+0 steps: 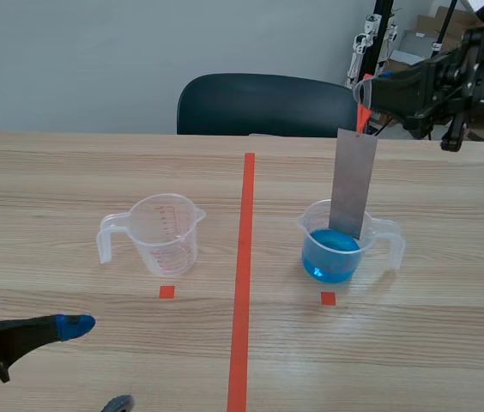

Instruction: Do the redox reaction experiment. lower the plate into the blue solution

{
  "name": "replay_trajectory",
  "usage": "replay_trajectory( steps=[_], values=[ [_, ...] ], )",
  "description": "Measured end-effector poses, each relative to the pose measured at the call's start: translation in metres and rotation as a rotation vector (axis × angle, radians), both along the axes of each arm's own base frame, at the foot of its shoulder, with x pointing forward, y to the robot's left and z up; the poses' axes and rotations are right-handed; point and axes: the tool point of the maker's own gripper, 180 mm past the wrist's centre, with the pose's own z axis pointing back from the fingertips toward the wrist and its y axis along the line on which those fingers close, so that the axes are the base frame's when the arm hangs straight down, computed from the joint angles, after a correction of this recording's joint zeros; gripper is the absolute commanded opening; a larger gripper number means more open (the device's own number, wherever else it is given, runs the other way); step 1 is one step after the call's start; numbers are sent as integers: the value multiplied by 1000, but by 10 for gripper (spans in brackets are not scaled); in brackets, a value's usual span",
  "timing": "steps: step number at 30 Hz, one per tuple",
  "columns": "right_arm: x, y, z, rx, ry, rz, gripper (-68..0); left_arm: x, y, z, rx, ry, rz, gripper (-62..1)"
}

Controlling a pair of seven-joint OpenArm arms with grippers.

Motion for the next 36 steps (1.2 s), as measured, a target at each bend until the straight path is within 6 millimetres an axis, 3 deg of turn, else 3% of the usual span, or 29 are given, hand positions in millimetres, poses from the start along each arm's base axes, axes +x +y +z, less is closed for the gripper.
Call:
replay_trajectory(
  steps=[5,11,17,27,32,36],
  values=[
    [2,4,-8,-3,5,0,-643,-27,13,-20,-24,-2,11,-86],
    [4,6,-21,-12,20,-9,-671,-43,8,-33,-19,-10,-23,-86],
    [7,6,-33,-22,38,-23,-671,-33,-3,-32,-12,-57,-8,-86],
    [6,21,-40,-57,17,3,-671,-30,-2,-35,5,-46,8,-86],
    [1,25,-48,-56,28,10,-671,-16,8,-6,-148,-116,104,-44],
    [-2,35,-50,-41,24,22,-671,-6,9,-3,-161,-116,105,-36]
  ],
)
